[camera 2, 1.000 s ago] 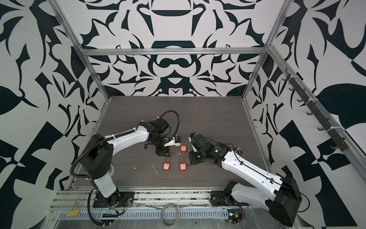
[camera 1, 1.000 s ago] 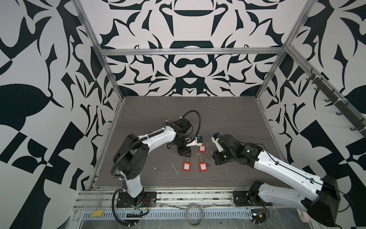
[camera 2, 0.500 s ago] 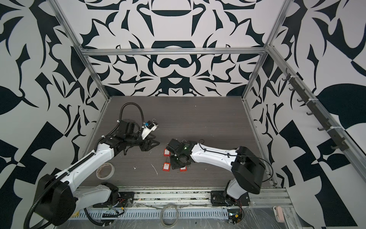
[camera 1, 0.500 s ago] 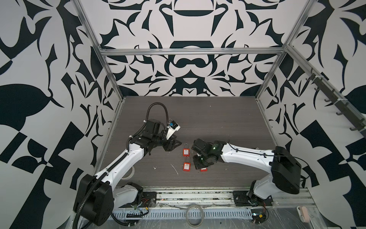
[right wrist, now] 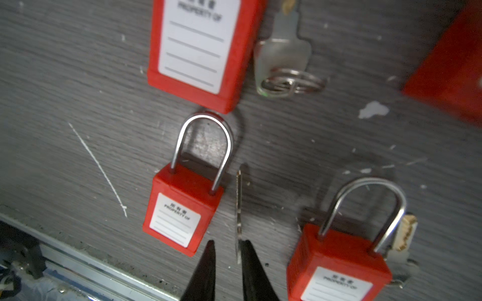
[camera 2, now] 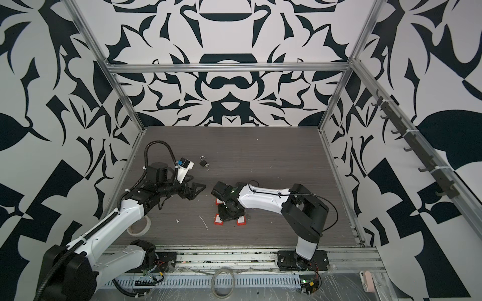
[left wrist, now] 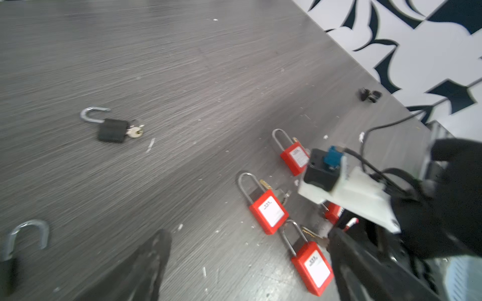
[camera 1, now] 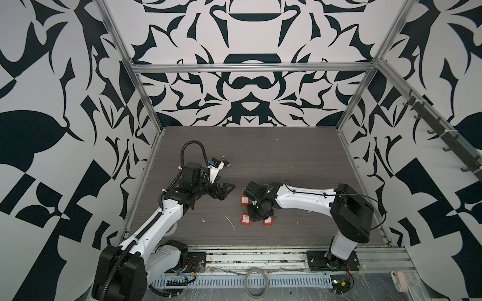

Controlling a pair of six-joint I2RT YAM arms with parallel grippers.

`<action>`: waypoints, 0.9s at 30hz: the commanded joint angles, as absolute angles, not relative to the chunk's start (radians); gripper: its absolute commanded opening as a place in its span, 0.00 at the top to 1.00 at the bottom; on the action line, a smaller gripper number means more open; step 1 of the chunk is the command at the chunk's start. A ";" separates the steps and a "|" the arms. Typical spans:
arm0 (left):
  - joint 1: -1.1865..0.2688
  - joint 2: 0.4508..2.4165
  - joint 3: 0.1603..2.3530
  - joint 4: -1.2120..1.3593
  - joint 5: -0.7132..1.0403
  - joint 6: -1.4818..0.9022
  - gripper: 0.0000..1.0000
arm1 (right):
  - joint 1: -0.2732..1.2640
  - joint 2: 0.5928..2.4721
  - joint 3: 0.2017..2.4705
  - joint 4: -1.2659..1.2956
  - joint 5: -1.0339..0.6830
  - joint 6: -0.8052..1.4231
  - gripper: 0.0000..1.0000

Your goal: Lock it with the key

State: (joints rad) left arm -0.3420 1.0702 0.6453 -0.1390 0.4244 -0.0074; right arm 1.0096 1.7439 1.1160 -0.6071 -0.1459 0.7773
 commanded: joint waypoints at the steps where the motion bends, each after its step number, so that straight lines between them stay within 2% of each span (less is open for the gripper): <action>1: -0.336 1.075 0.672 -0.153 0.358 -0.085 0.01 | 1.017 1.718 1.152 -0.638 -0.125 0.767 0.71; 5: -0.328 1.099 0.708 -0.219 0.279 -0.144 0.01 | 1.023 1.671 1.151 -0.667 -0.046 0.775 0.55; 9: -0.324 1.122 0.756 -0.313 0.200 -0.146 0.01 | 1.032 1.597 1.109 -0.664 0.017 0.792 0.49; 18: -0.310 1.218 0.889 -0.460 0.091 -0.215 0.01 | 1.036 1.376 1.088 -0.723 0.183 0.771 0.40; 22: -0.268 1.352 1.014 -0.562 0.076 -0.243 0.01 | 1.036 1.336 1.090 -0.737 0.299 0.761 0.37; 27: -0.177 1.541 1.176 -0.695 0.041 -0.256 0.01 | 1.036 1.349 1.083 -0.730 0.351 0.761 0.35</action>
